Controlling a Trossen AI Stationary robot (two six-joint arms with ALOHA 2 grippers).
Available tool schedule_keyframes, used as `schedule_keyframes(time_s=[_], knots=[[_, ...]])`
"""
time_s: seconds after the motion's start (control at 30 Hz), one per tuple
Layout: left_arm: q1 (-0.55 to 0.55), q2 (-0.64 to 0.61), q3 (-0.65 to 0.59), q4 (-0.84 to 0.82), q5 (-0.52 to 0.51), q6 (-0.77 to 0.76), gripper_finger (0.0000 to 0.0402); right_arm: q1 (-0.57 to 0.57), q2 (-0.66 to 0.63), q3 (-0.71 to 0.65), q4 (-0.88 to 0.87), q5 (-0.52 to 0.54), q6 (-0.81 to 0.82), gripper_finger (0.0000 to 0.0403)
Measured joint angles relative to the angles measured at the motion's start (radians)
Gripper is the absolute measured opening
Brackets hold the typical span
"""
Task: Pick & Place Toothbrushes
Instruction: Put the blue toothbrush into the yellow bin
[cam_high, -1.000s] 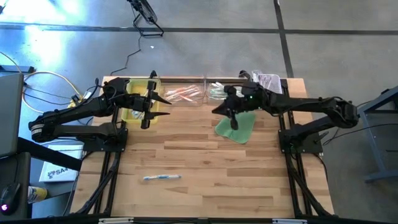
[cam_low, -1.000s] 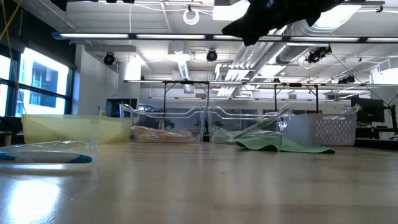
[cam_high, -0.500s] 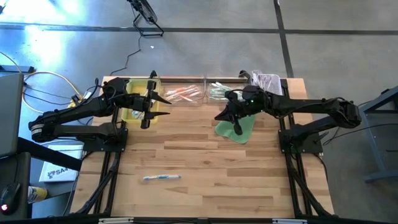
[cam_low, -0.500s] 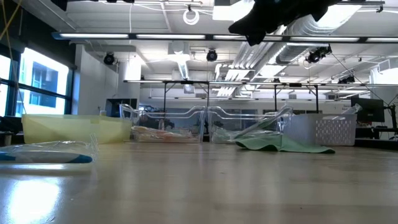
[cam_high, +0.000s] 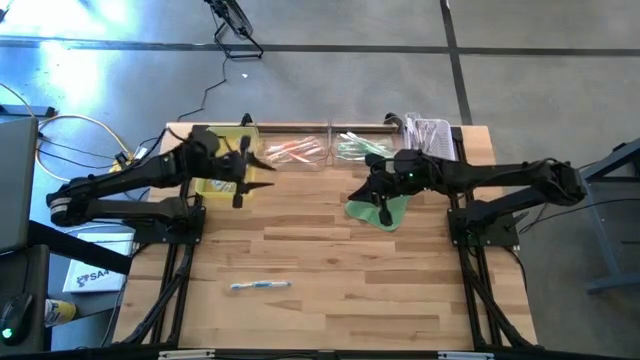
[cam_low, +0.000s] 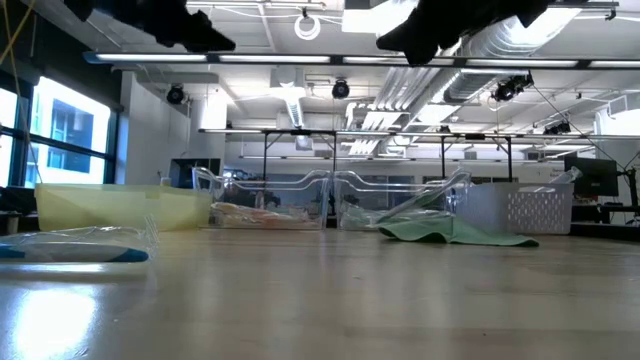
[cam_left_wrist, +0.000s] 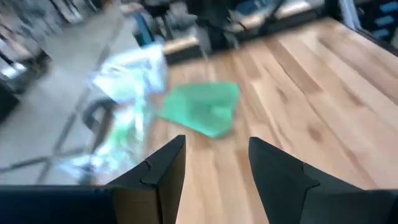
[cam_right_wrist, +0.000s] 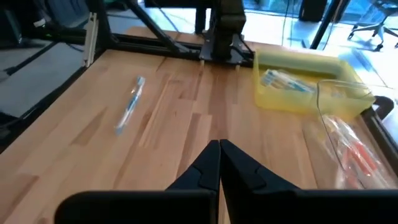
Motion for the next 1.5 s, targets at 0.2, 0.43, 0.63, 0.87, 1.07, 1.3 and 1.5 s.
schedule_keyframes(time_s=[0.2,0.43,0.63,0.87,1.07,1.3,1.5], knots=[[-0.193,0.022,0.000,-0.033,-0.169,-0.026,0.0171,-0.050,-0.016,-0.110,0.120,0.003,0.074,0.0002],[-0.410,0.058,-0.002,-0.067,-0.374,-0.144,0.0170,-0.086,-0.015,-0.195,0.191,0.004,0.134,0.0002],[-0.562,0.132,-0.001,-0.064,-0.432,-0.284,0.0171,-0.080,-0.015,-0.261,0.285,0.002,0.214,0.0002],[-0.694,0.258,-0.001,-0.160,-0.431,-0.474,0.0171,-0.037,-0.014,-0.314,0.352,0.047,0.244,0.0002],[-0.789,0.412,0.037,-0.153,-0.393,-0.616,0.0170,-0.010,-0.013,-0.321,0.371,0.093,0.268,0.0002],[-0.852,0.594,0.228,-0.310,-0.361,-0.639,0.0170,-0.005,-0.013,-0.320,0.412,0.106,0.260,0.0002],[-0.851,0.723,0.375,-0.461,-0.342,-0.639,0.0170,-0.005,-0.013,-0.320,0.417,0.108,0.260,0.0002]])
